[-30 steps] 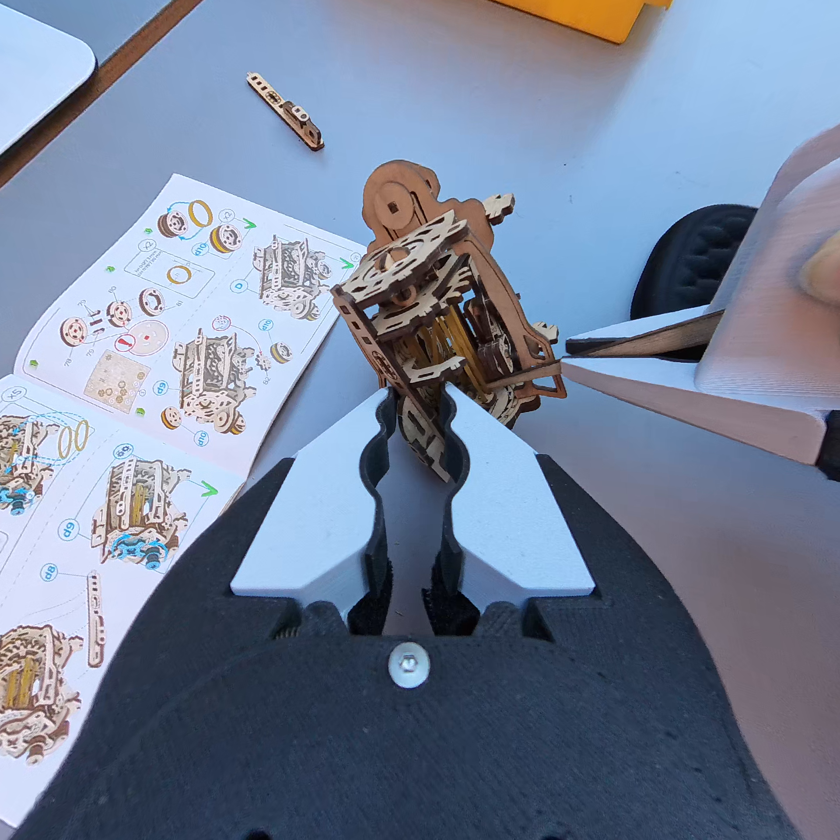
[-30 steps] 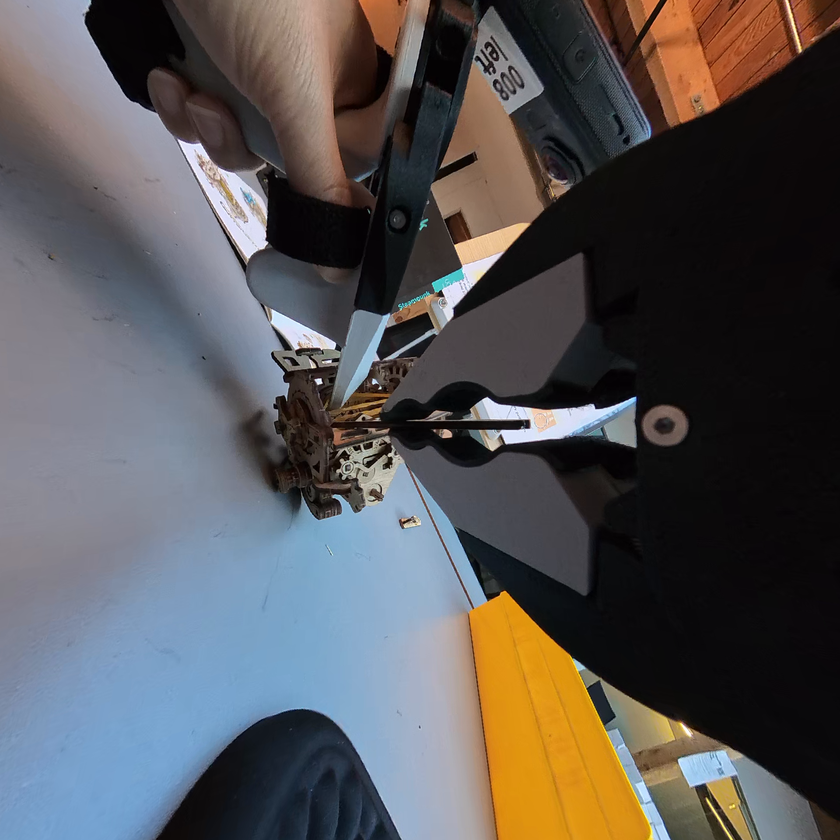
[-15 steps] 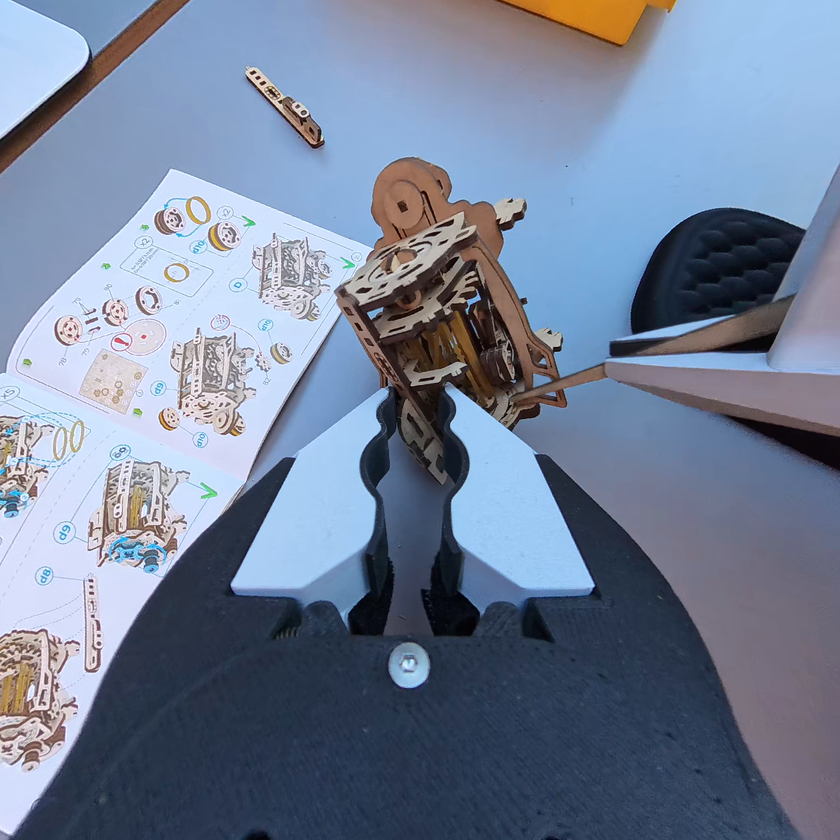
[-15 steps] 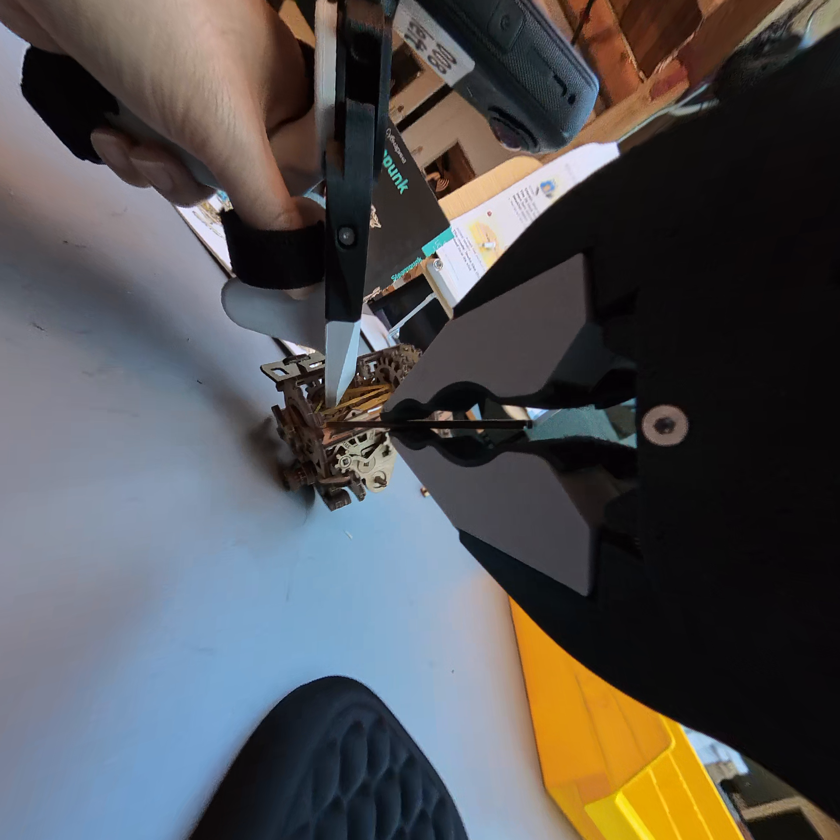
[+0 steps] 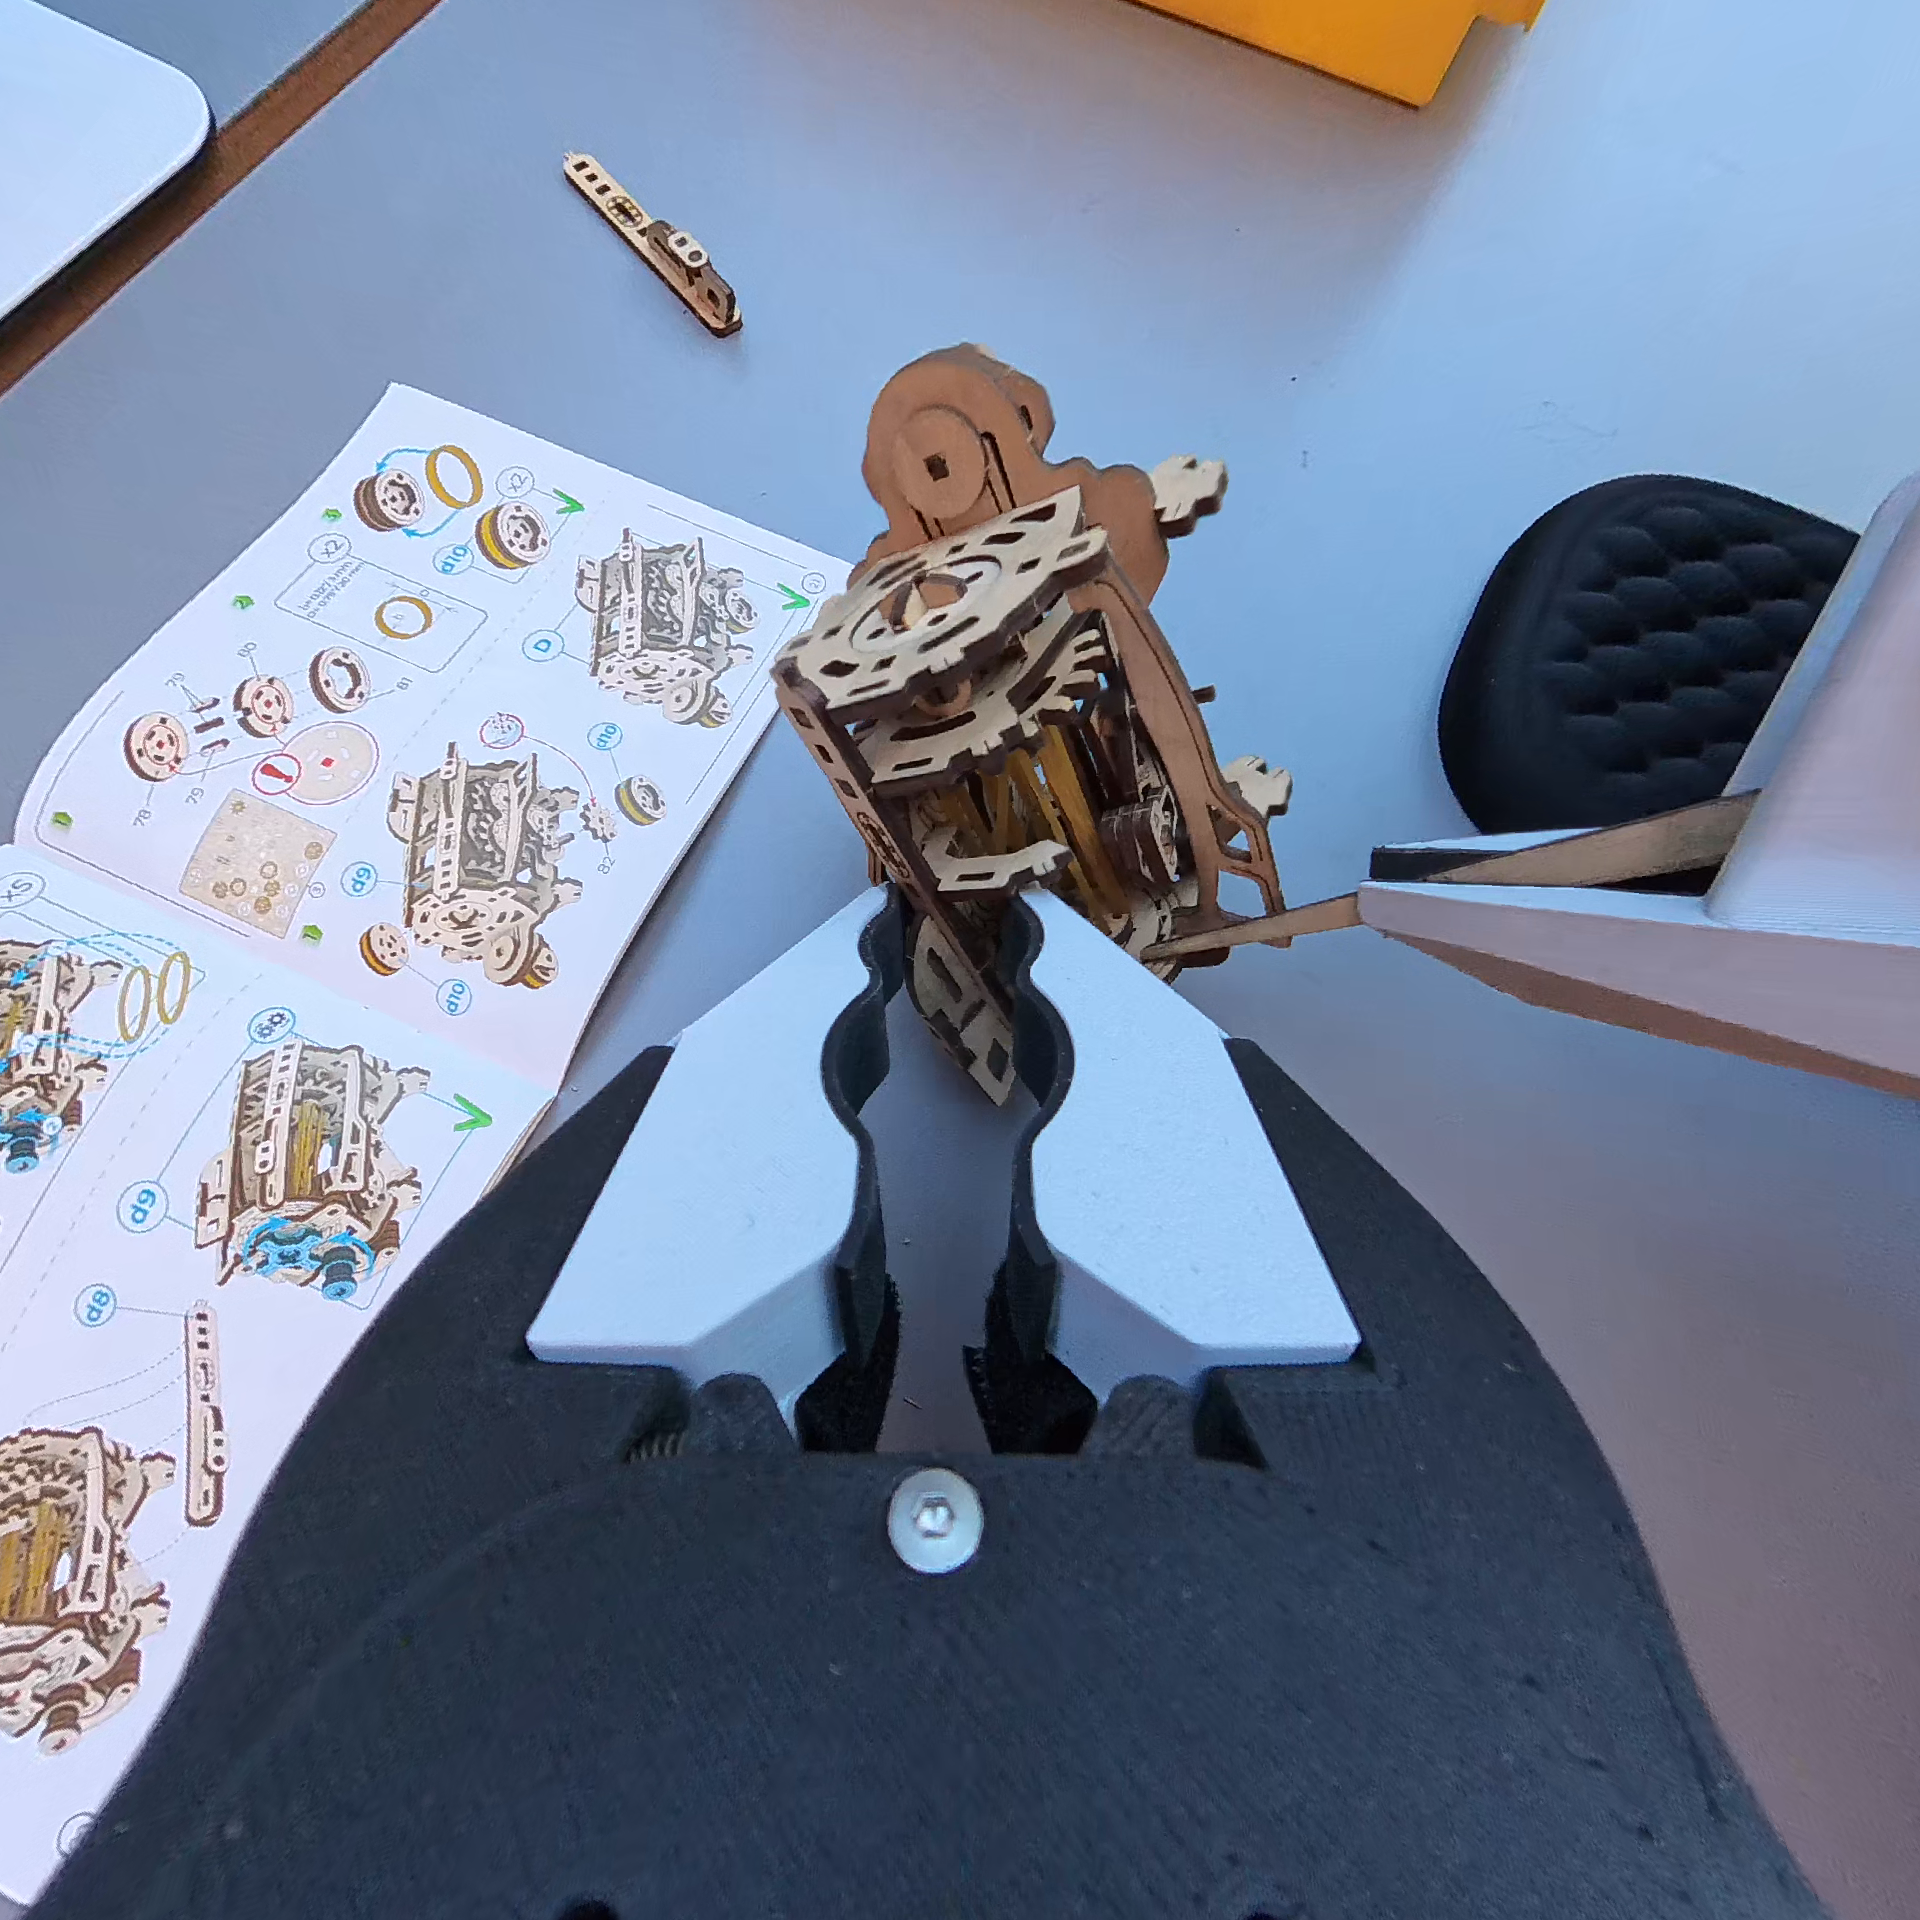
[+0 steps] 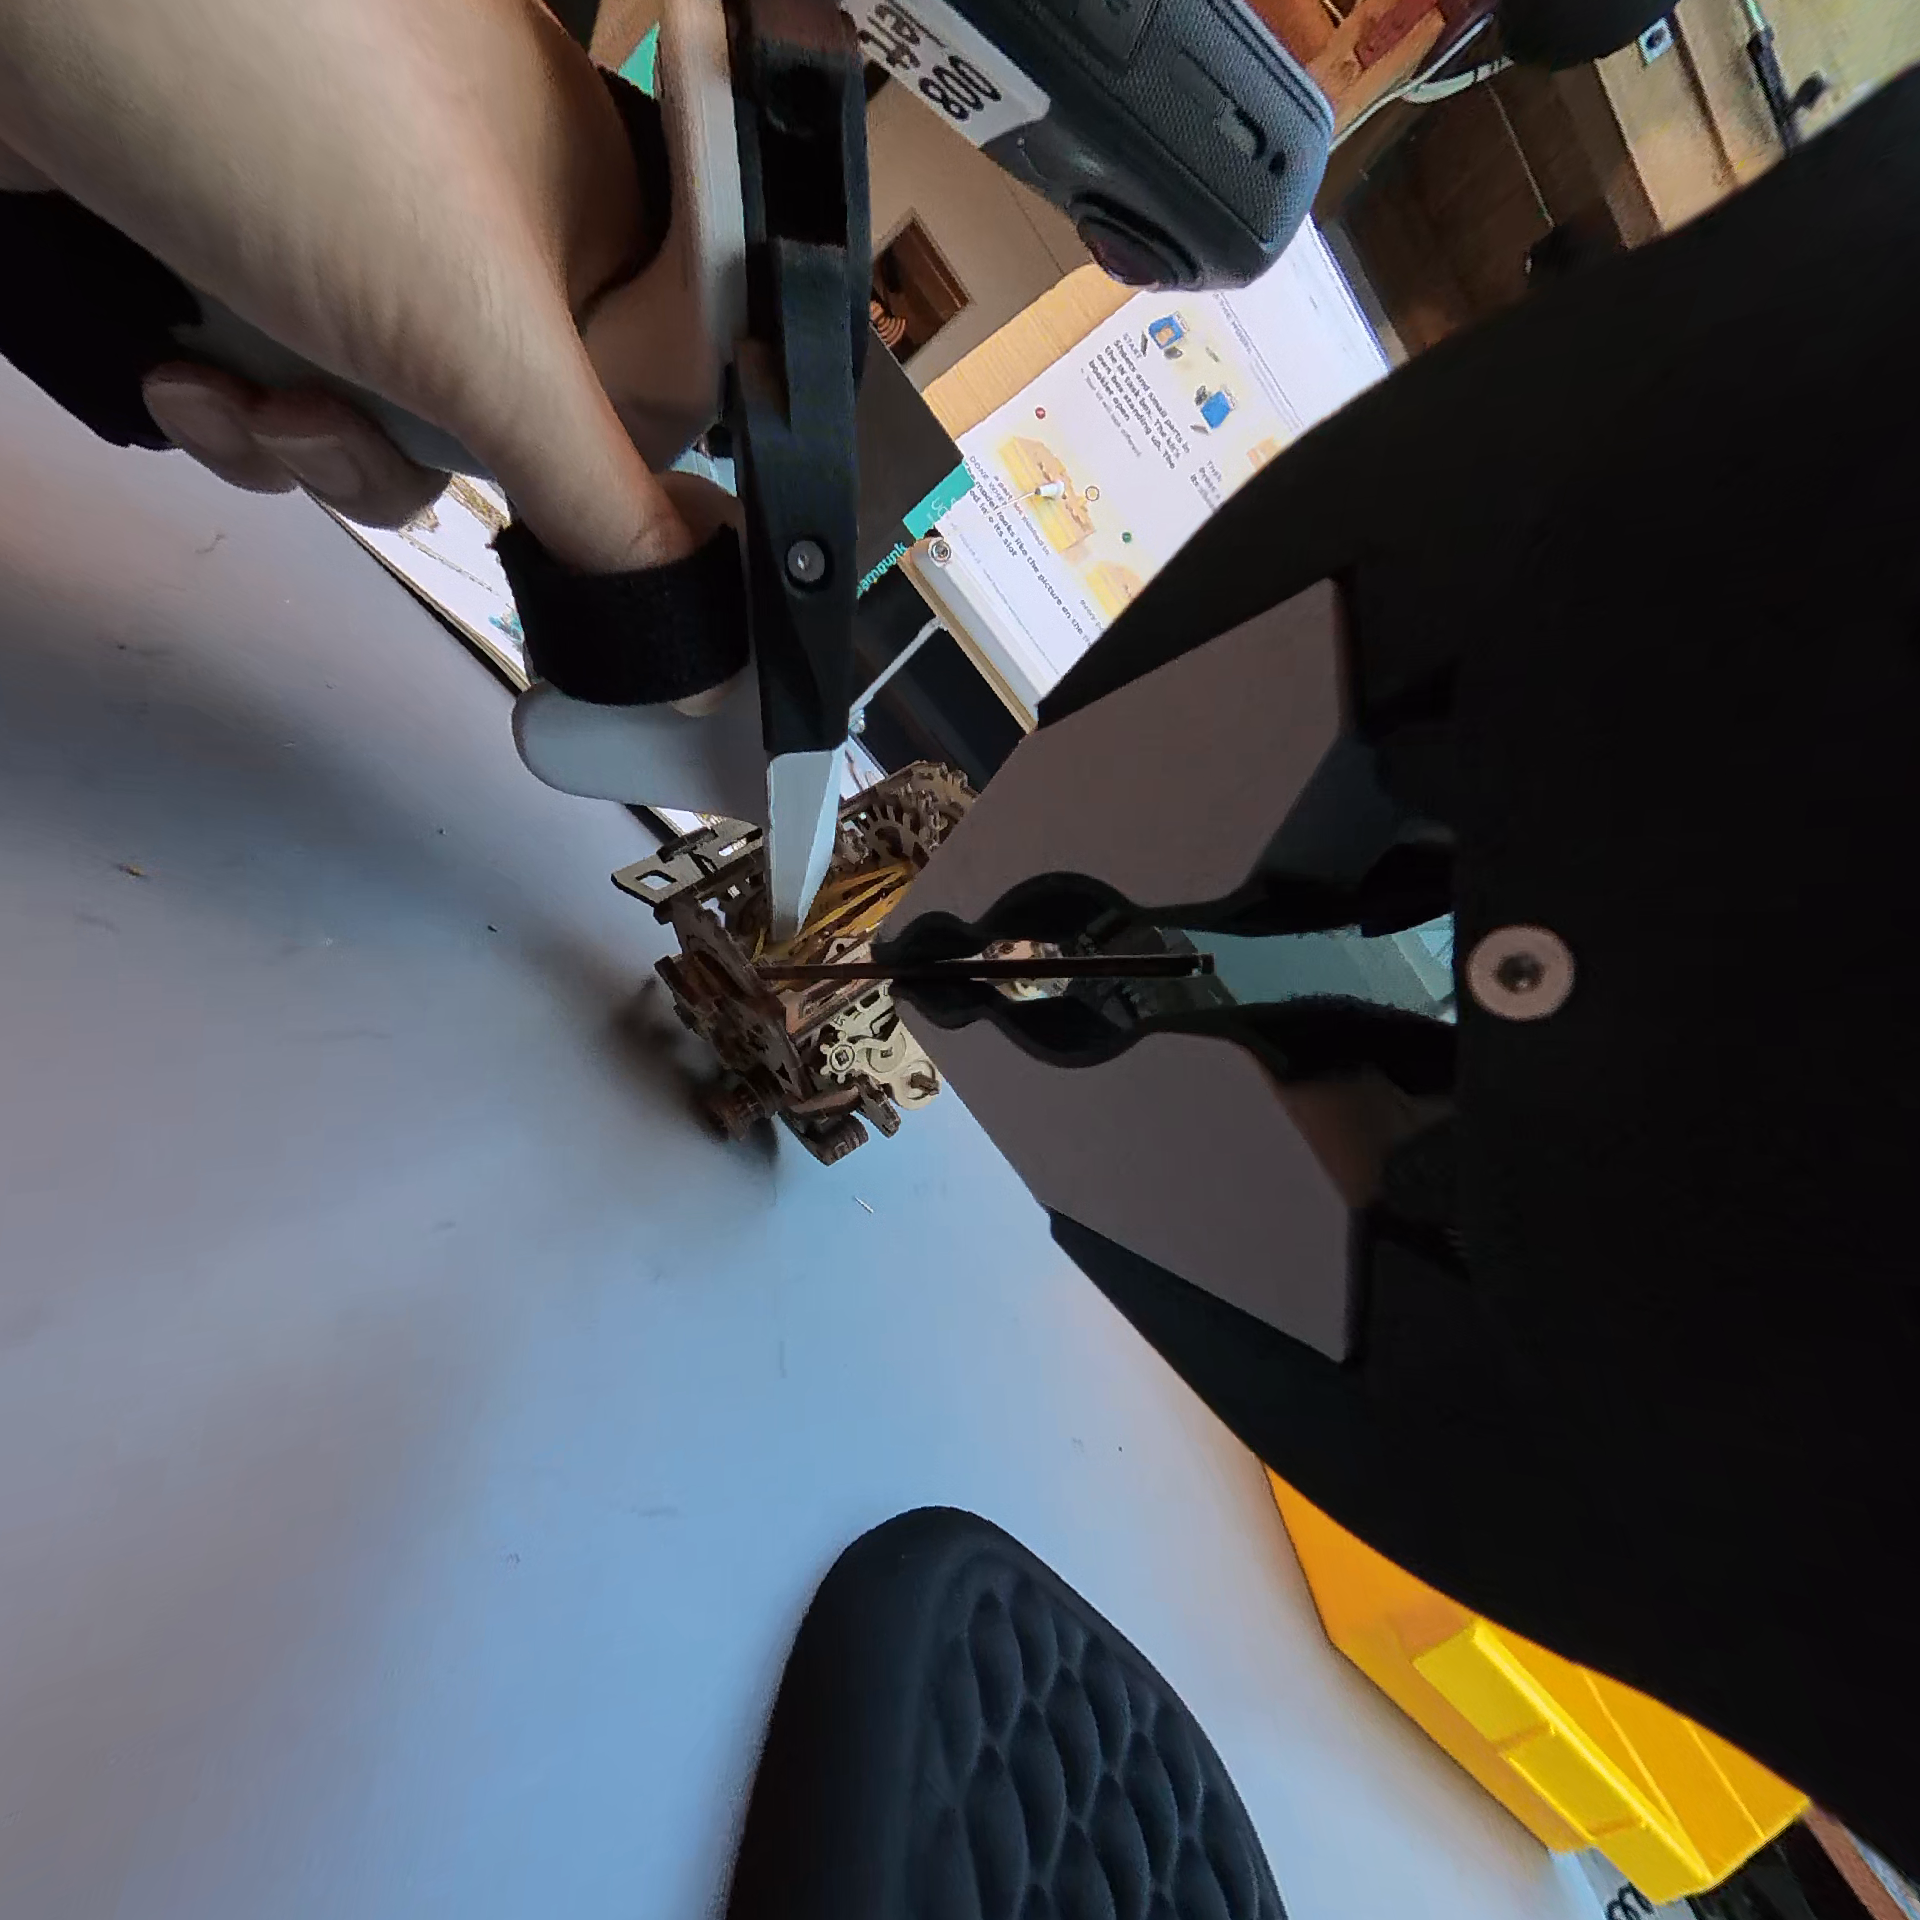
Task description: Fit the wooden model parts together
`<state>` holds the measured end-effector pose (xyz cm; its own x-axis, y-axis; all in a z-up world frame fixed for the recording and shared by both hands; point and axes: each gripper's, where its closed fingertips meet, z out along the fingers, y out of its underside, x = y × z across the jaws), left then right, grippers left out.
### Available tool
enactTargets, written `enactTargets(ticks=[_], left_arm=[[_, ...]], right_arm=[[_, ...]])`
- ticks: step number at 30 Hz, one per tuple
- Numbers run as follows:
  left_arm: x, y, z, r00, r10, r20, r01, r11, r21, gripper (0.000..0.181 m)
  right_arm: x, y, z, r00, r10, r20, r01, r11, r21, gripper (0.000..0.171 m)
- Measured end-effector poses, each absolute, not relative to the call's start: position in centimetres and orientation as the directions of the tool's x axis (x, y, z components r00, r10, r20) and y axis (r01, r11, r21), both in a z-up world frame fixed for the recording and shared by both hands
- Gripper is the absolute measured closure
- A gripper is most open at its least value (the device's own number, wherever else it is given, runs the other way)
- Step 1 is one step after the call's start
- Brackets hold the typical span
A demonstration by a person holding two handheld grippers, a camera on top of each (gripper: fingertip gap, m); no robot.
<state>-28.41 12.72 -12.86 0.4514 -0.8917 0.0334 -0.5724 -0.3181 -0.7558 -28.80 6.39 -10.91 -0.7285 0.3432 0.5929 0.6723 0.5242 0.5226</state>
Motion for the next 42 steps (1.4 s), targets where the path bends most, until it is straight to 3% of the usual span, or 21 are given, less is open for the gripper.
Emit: enactTargets(ticks=[33, 42], left_arm=[[-28.36, 12.68, -12.85, 0.450, -0.893, 0.027, -0.575, -0.313, -0.756, 0.166], [-28.33, 12.70, -12.85, 0.452, -0.892, 0.023, -0.576, -0.311, -0.756, 0.165]], right_arm=[[-28.14, 6.91, -11.08, -0.677, 0.375, 0.633, 0.730, 0.453, 0.512, 0.170], [-28.20, 6.82, -11.26, -0.707, 0.343, 0.618, 0.702, 0.444, 0.557, 0.171]])
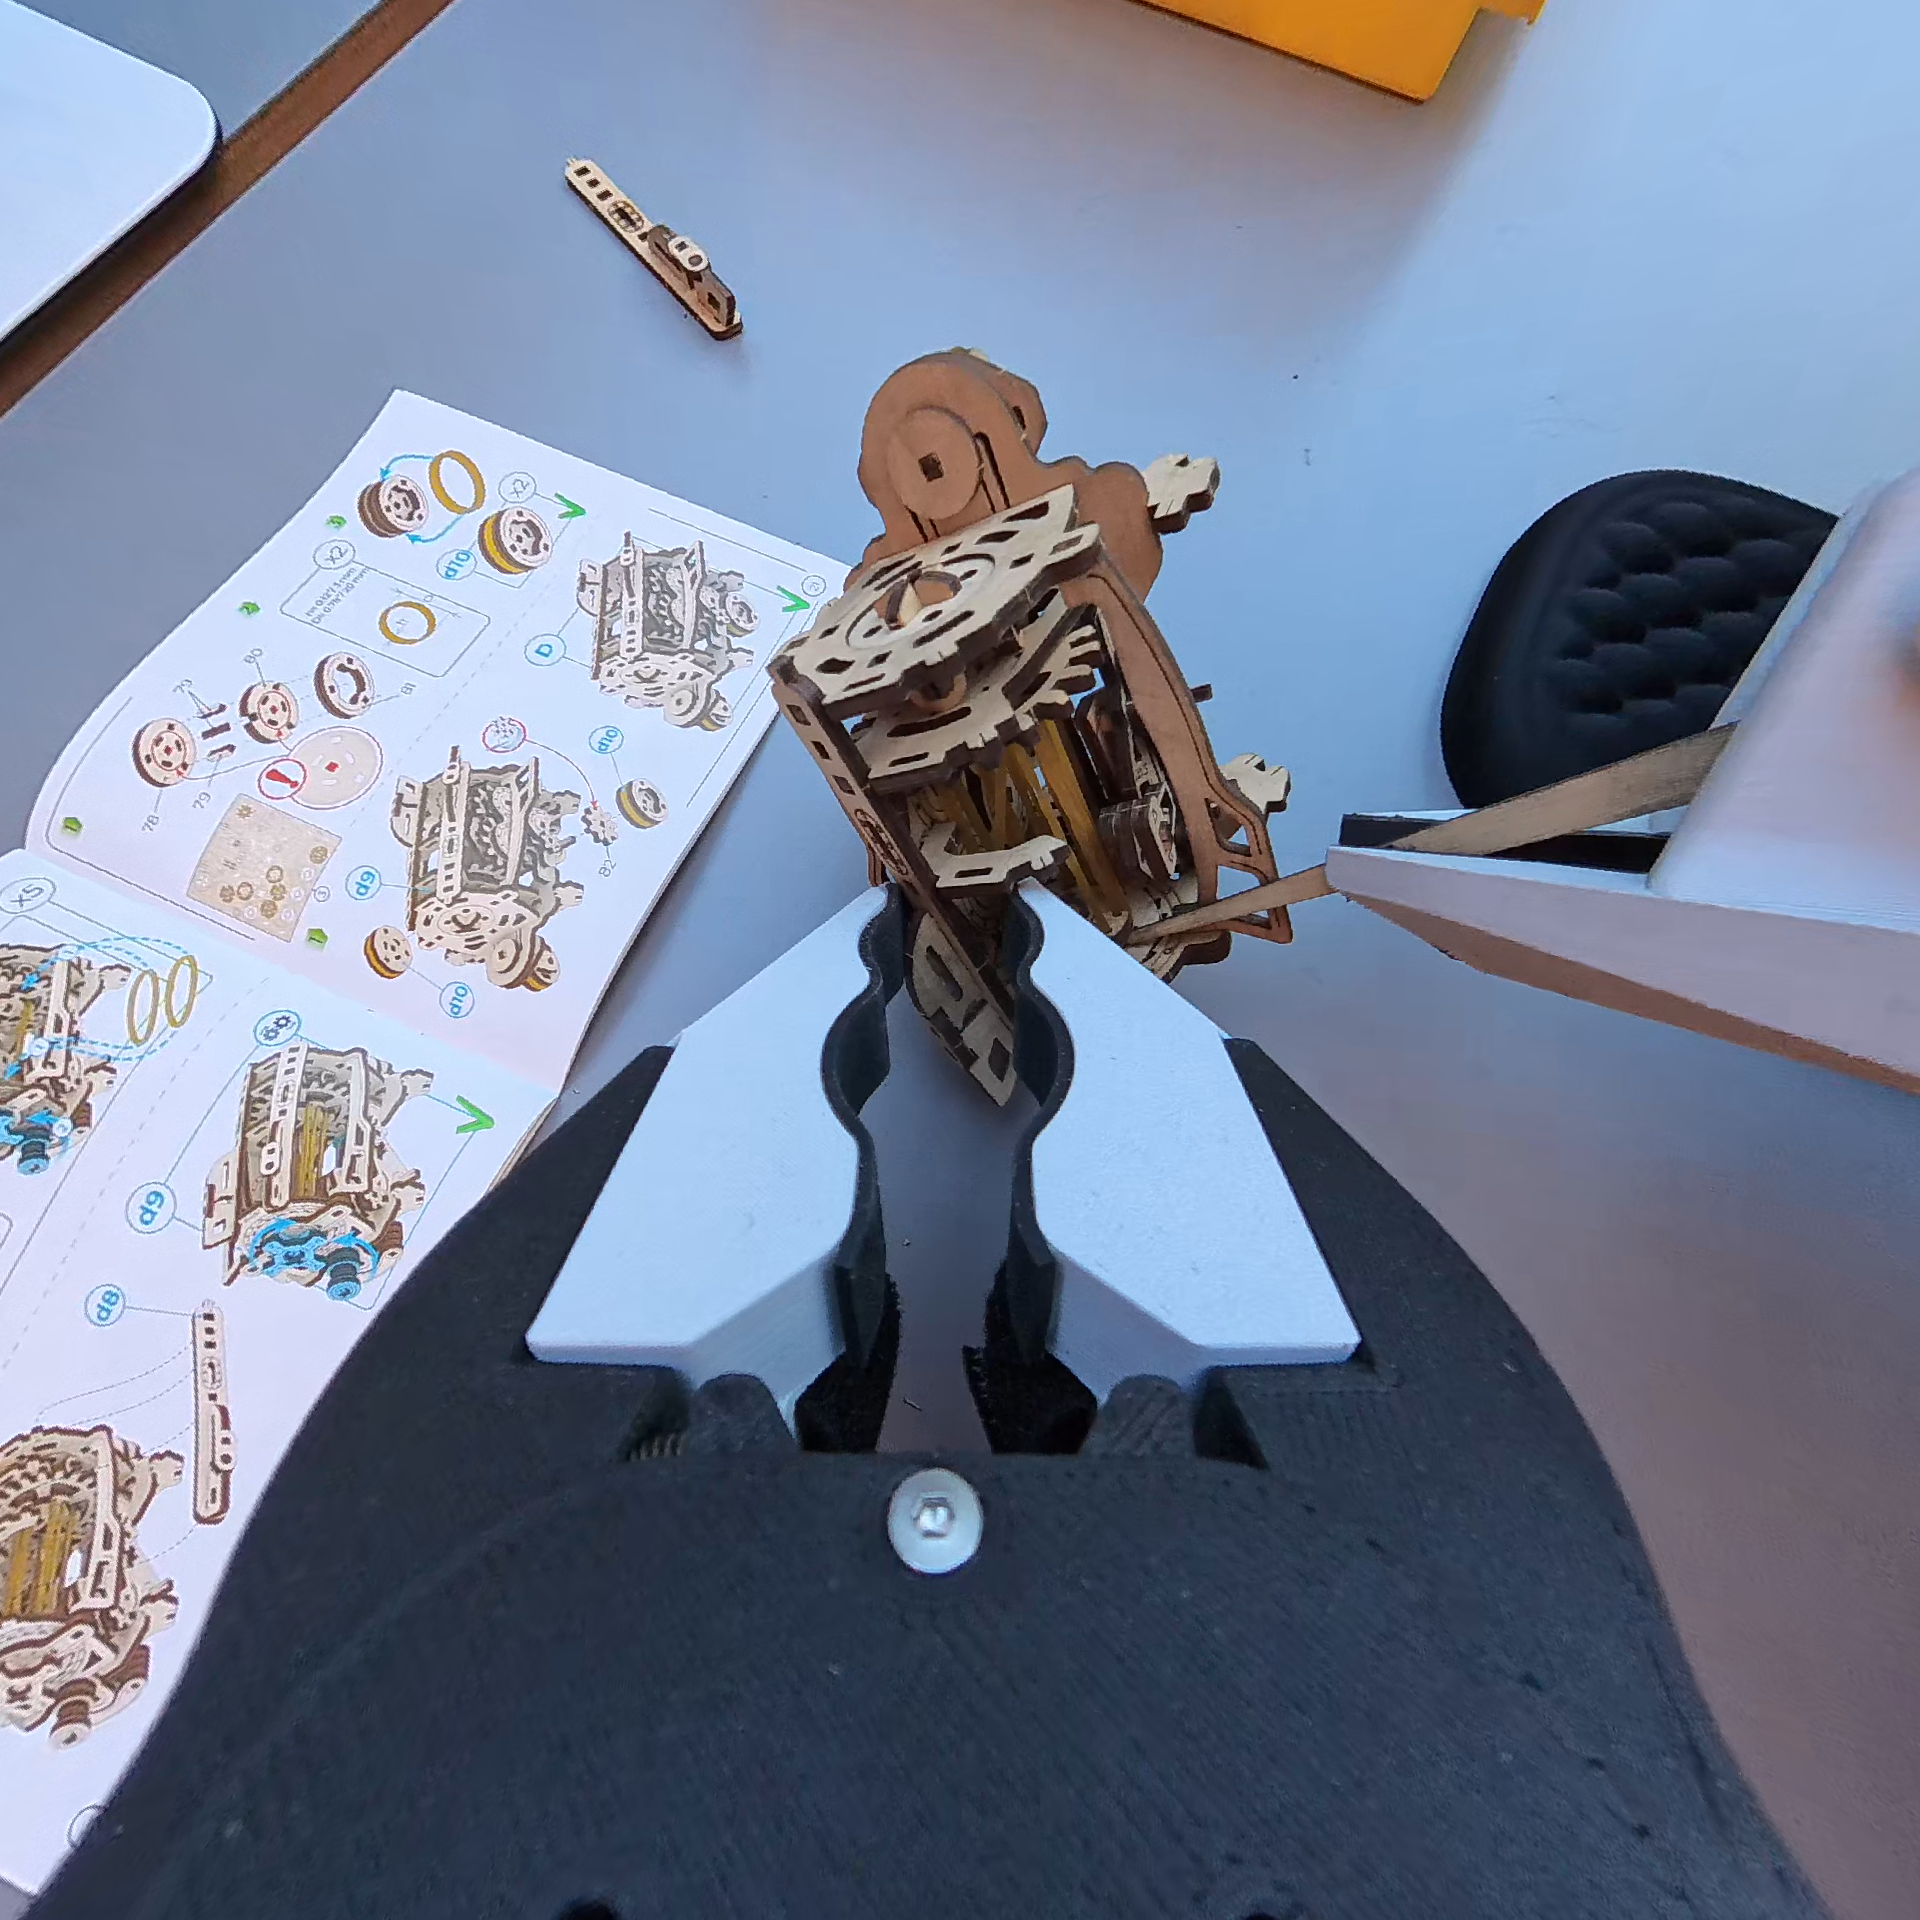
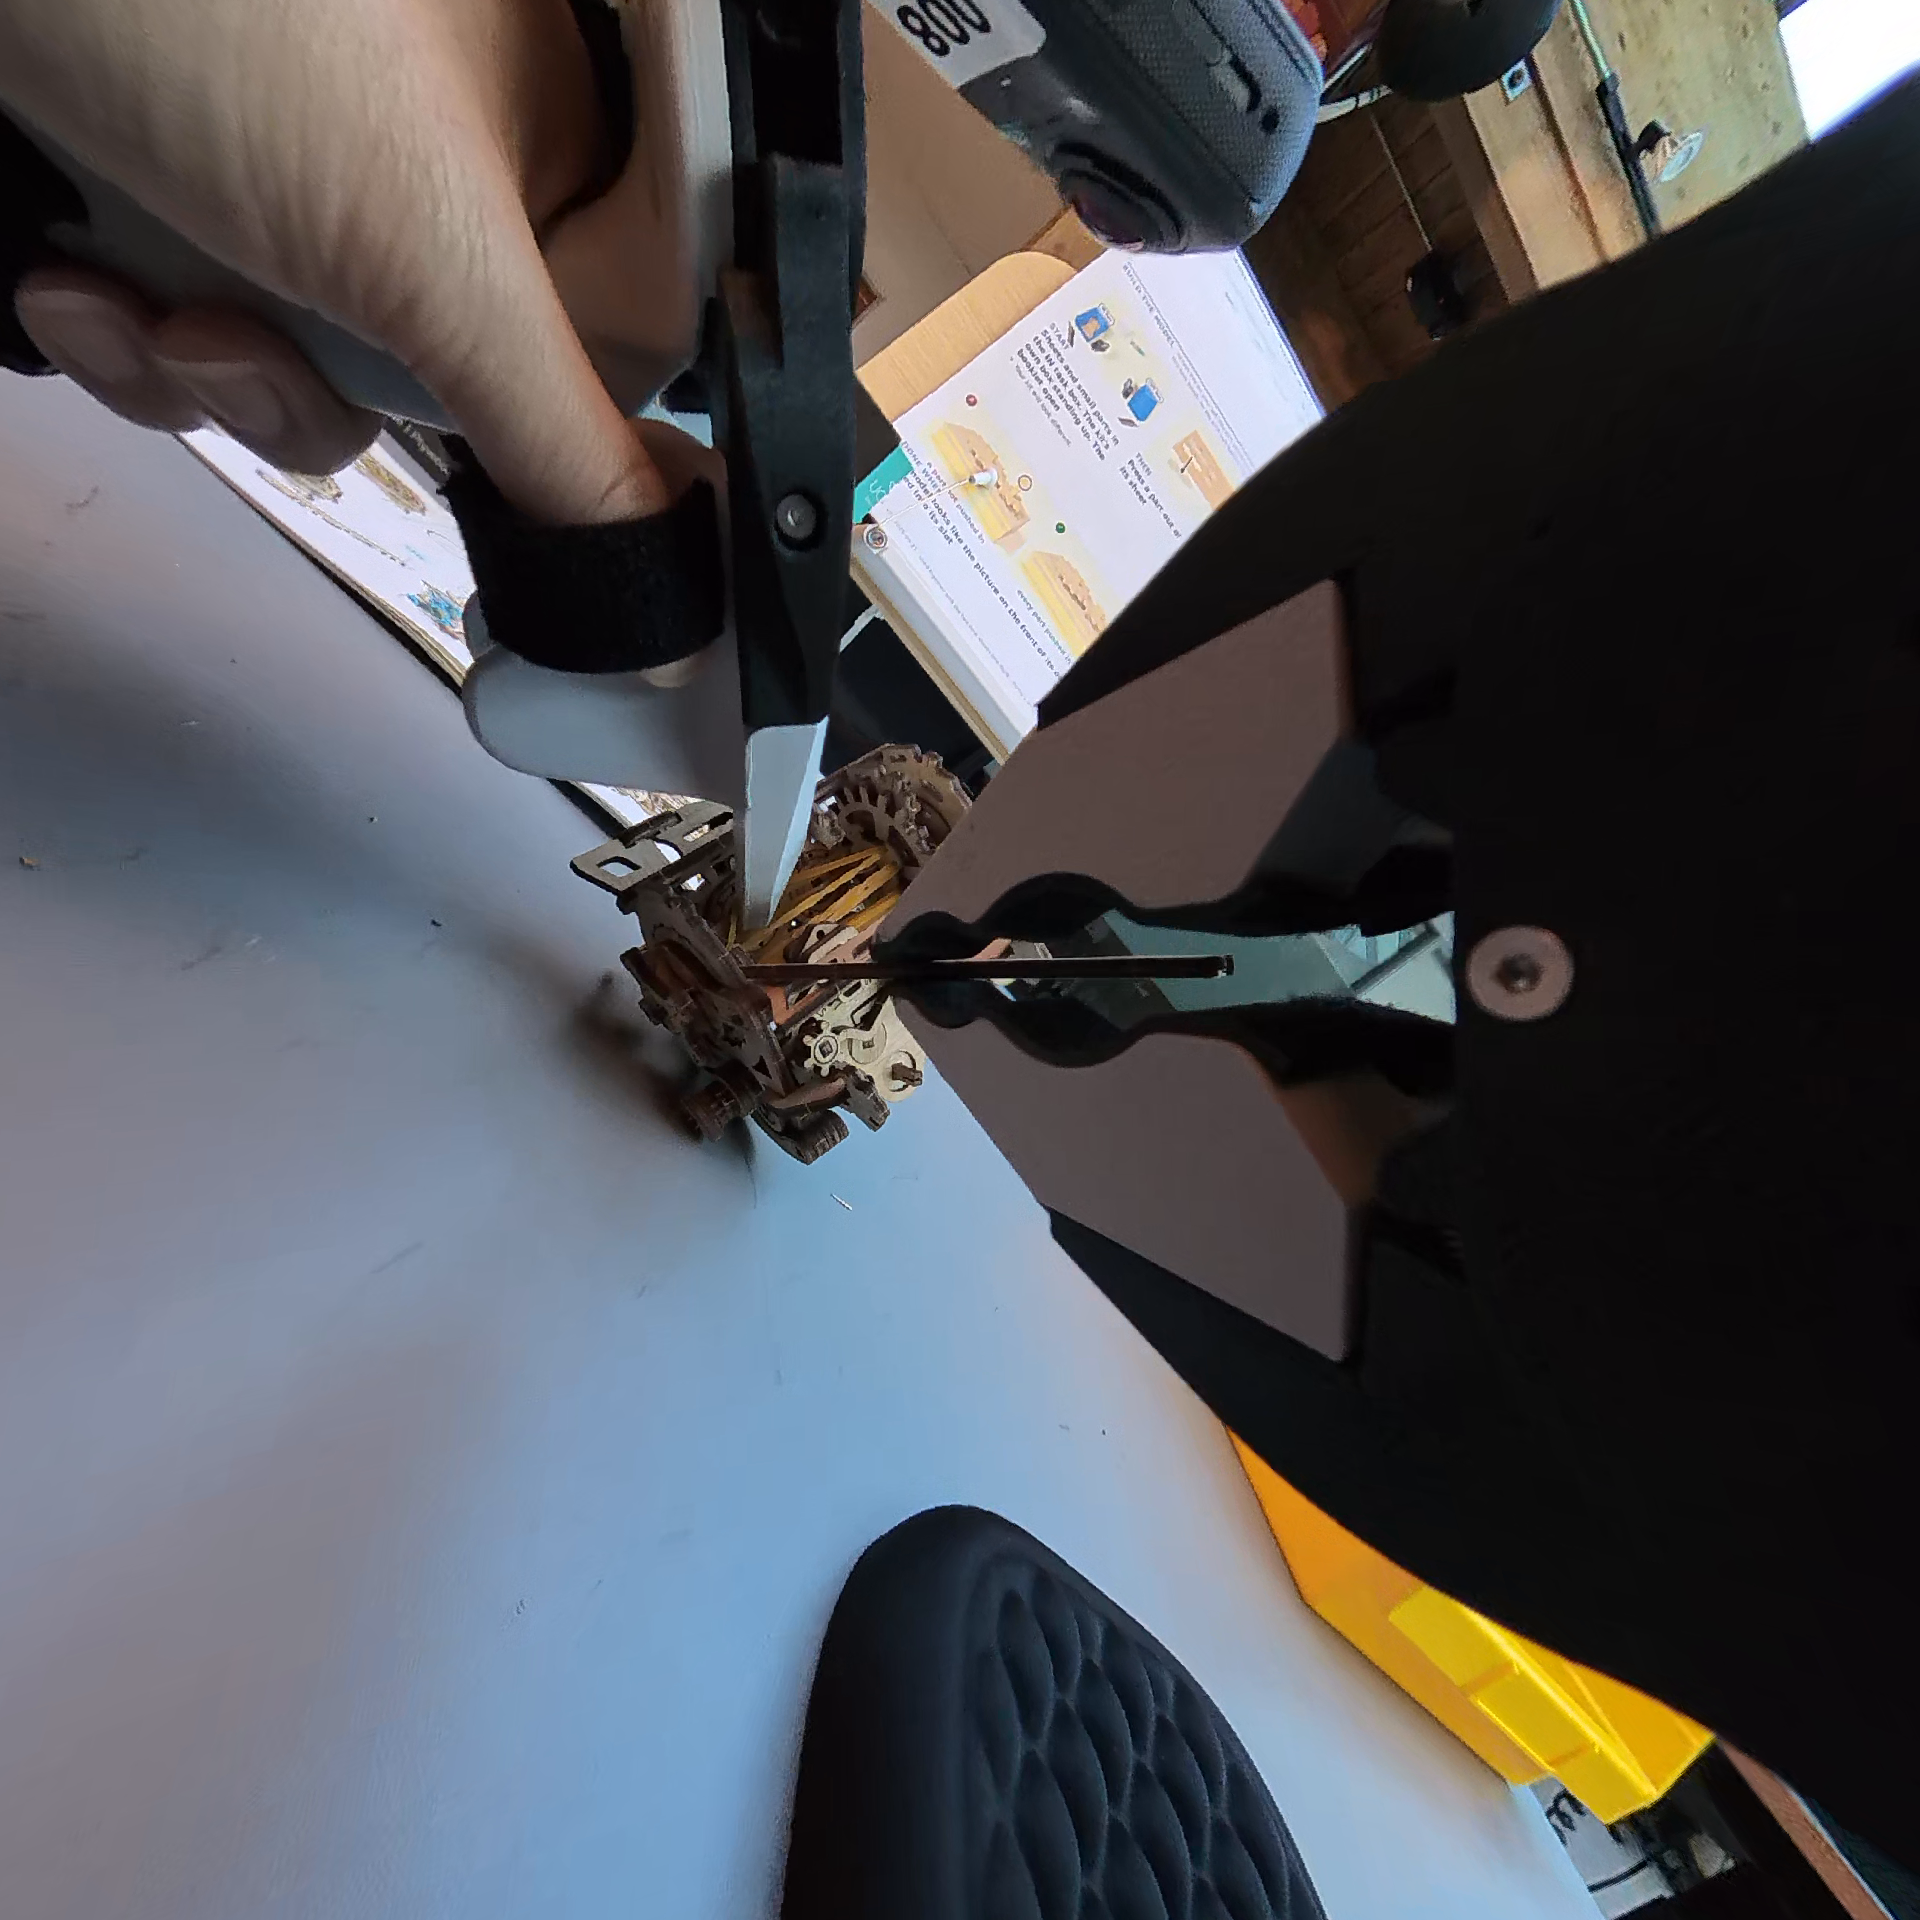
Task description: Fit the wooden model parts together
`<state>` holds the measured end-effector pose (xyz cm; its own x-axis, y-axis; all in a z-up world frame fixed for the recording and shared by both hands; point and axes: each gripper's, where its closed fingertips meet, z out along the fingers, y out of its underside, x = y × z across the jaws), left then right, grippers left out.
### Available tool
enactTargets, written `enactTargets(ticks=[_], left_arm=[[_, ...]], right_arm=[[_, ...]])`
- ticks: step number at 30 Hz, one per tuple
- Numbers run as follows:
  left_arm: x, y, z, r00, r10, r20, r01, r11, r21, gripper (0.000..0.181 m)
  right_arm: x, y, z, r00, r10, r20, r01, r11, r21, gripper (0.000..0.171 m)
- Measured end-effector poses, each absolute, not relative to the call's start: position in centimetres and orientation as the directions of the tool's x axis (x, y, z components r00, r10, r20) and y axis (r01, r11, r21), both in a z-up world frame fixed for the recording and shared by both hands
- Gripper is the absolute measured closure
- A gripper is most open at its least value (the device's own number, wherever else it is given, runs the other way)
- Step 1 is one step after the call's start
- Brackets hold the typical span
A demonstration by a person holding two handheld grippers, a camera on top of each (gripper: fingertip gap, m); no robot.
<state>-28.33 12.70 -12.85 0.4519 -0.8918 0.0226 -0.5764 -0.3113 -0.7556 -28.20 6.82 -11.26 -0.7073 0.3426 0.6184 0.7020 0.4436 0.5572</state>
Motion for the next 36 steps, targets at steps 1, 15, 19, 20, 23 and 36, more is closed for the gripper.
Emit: enactTargets(ticks=[1, 15, 19, 20, 23, 36], left_arm=[[-28.3, 12.7, -12.8, 0.452, -0.892, 0.023, -0.576, -0.311, -0.756, 0.165], [-28.1, 12.7, -12.9, 0.441, -0.898, -0.004, -0.585, -0.284, -0.759, 0.155], [-28.1, 12.6, -12.7, 0.439, -0.898, 0.017, -0.569, -0.292, -0.769, 0.154], [-28.1, 12.6, -12.7, 0.438, -0.899, 0.020, -0.565, -0.293, -0.772, 0.154], [-28.1, 12.6, -12.6, 0.439, -0.898, 0.028, -0.561, -0.298, -0.772, 0.153], [-29.7, 12.8, -11.2, 0.468, -0.882, 0.052, -0.517, -0.322, -0.793, 0.156]], right_arm=[[-28.2, 6.8, -11.3, -0.714, 0.338, 0.613, 0.695, 0.443, 0.566, 0.171], [-28.3, 7.1, -11.4, -0.790, 0.283, 0.544, 0.610, 0.451, 0.652, 0.170], [-28.4, 7.1, -11.3, -0.785, 0.290, 0.548, 0.617, 0.453, 0.644, 0.170], [-28.3, 7.1, -11.3, -0.784, 0.292, 0.549, 0.618, 0.453, 0.642, 0.170], [-28.3, 7.2, -11.3, -0.781, 0.297, 0.550, 0.622, 0.455, 0.637, 0.170], [-28.2, 7.3, -11.1, -0.777, 0.301, 0.552, 0.626, 0.461, 0.630, 0.170]])
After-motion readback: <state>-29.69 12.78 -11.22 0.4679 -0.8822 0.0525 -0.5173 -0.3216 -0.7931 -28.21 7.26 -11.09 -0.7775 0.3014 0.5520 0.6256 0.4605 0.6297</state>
